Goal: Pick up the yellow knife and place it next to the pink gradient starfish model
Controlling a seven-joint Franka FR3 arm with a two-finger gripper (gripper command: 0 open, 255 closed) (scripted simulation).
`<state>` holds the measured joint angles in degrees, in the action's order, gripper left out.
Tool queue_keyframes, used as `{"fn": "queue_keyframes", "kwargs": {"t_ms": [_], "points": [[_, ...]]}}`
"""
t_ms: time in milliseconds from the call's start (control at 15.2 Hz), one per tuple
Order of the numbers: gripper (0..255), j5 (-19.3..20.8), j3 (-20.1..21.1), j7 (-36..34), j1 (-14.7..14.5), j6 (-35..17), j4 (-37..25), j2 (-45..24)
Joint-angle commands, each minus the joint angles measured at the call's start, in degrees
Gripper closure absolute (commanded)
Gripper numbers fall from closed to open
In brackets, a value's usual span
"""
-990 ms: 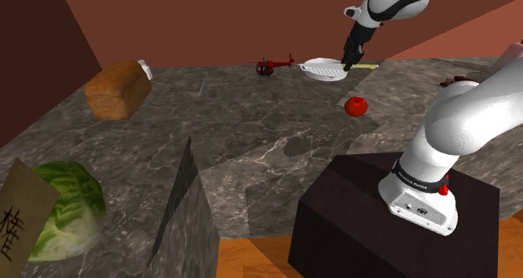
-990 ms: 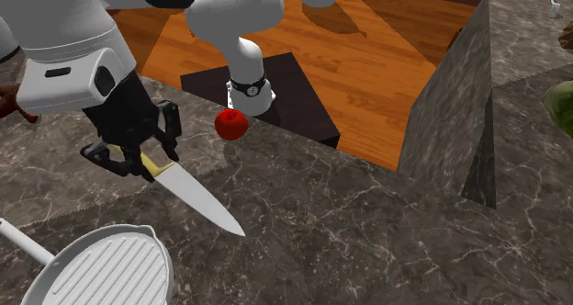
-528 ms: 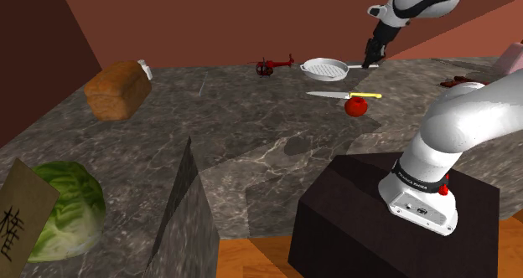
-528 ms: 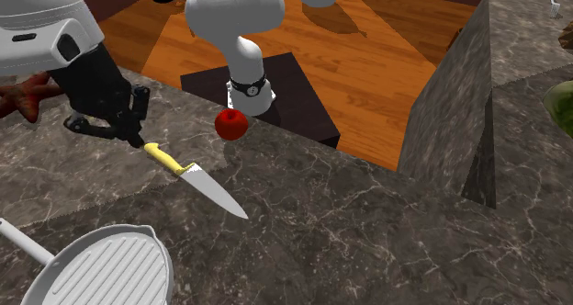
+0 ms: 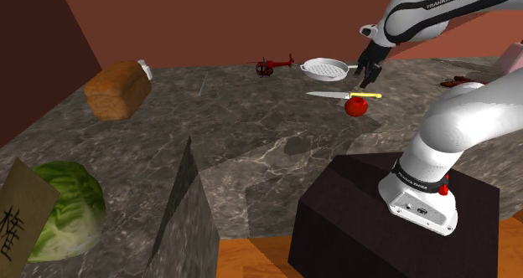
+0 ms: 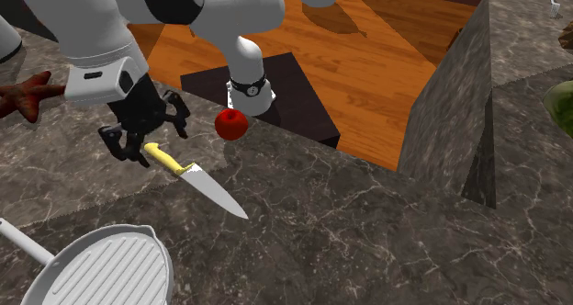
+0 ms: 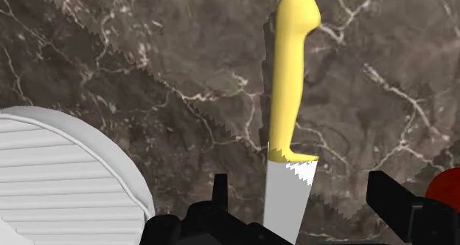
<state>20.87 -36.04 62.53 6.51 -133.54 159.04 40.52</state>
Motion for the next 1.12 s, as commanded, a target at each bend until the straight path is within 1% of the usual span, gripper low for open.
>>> {"fn": "queue_keyframes", "kwargs": {"t_ms": [0,528,1056], "points": [[0,0.58,0.16,-1.84,0.28,-3.84,3.33,-0.82],[0,0.58,-3.16,-1.34,-2.08,-12.84,5.0,-8.07],[0,0.58,-3.15,-1.34,-2.07,-12.82,5.0,-8.06]]}}
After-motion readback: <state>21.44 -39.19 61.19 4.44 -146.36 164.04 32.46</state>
